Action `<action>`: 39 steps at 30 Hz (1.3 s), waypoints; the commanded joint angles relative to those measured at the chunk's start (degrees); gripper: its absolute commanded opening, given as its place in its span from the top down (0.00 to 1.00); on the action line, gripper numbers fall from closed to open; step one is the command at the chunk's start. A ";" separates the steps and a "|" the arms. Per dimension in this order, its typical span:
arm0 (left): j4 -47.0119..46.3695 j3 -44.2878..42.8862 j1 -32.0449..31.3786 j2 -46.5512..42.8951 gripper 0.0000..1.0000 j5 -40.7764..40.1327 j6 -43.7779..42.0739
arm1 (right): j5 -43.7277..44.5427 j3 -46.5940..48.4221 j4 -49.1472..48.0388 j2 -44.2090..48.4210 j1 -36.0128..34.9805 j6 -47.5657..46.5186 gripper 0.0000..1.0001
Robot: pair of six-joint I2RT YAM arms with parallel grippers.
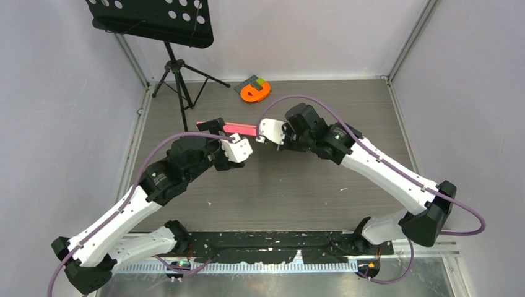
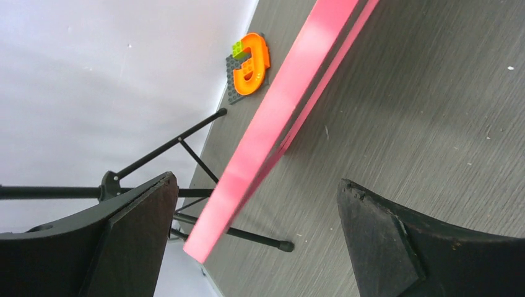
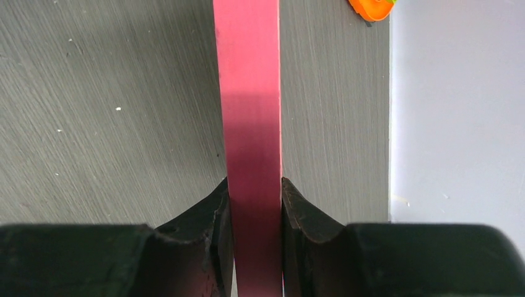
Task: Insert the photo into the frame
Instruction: Turn over the photo frame at the center of the board.
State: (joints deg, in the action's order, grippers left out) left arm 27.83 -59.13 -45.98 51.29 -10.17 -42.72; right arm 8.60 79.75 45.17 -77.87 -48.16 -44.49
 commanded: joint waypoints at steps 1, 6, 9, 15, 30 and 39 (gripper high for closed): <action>-1.38 -2.24 0.78 -1.77 0.00 -1.73 1.79 | 1.58 7.98 0.34 -0.87 -0.18 5.74 0.94; -0.90 -1.63 1.14 -2.63 0.00 -2.64 2.21 | 1.68 13.71 2.69 -2.83 -0.03 8.92 0.94; -0.92 -1.53 1.48 -2.89 0.00 -2.92 2.26 | 0.67 18.24 5.52 -4.76 0.46 10.85 0.94; -1.01 -1.45 1.77 -3.09 0.00 -2.92 2.46 | -3.52 24.12 8.90 -7.28 2.93 16.21 0.94; -1.86 -0.31 1.88 -2.18 0.00 -2.18 3.77 | -17.22 30.42 11.26 -10.20 15.49 27.33 0.94; -2.50 1.26 1.94 -2.15 0.00 -0.74 5.37 | -23.24 27.54 10.12 -9.98 22.12 31.33 0.94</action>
State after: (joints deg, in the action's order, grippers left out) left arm 27.83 -58.63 -44.42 49.23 -12.19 -39.13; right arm -11.11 106.17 60.90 -89.32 -27.97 -16.40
